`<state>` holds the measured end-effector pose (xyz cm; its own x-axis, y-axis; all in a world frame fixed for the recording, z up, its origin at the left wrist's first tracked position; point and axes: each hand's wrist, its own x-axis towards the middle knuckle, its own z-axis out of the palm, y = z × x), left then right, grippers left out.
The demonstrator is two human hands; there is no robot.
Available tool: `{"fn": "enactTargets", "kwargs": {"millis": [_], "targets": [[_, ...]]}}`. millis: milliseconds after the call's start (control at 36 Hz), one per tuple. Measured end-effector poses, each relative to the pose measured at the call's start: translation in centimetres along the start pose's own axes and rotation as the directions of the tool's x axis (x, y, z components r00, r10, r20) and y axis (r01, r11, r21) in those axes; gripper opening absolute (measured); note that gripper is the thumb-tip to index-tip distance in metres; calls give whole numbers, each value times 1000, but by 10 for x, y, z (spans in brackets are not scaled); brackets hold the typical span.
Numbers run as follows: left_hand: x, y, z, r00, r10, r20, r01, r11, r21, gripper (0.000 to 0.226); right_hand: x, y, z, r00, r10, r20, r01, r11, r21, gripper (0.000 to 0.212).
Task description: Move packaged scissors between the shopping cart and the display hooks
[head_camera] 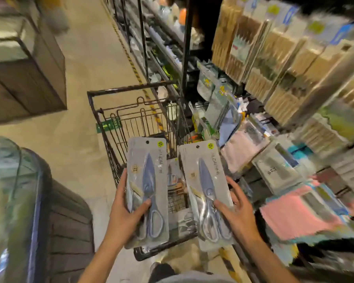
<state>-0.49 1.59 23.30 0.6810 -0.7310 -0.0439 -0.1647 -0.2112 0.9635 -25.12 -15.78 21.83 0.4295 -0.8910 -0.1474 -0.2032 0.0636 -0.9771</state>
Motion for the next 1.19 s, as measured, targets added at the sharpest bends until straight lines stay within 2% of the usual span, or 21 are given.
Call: {"fn": "enactTargets", "kwargs": {"millis": [167, 444, 611, 722, 833, 1056, 1194], "targets": [[-32, 29, 39, 996, 56, 71, -57, 998, 12, 97, -48, -8, -54, 997, -44, -67, 48, 996, 71, 70], [-115, 69, 133, 965, 125, 229, -133, 991, 21, 98, -143, 9, -159, 961, -89, -263, 107, 993, 53, 67], [-165, 111, 186, 918, 203, 342, -217, 976, 5, 99, -212, 13, -216, 922, -80, -380, 104, 994, 42, 69], [-190, 130, 210, 853, 275, 444, -286, 957, -43, 98, -258, 12, -244, 874, -84, -480, 112, 993, 31, 71], [-208, 143, 232, 770, 354, 530, -356, 929, -104, 99, -304, 10, -262, 777, -84, -624, 110, 994, 4, 71], [-252, 160, 260, 586, 448, 675, -412, 882, -228, 99, -403, 11, -268, 594, -100, -798, 122, 992, -33, 70], [-288, 168, 271, 497, 460, 735, -380, 878, -292, 97, -464, 3, -266, 496, -93, -863, 92, 994, -54, 70]]}}
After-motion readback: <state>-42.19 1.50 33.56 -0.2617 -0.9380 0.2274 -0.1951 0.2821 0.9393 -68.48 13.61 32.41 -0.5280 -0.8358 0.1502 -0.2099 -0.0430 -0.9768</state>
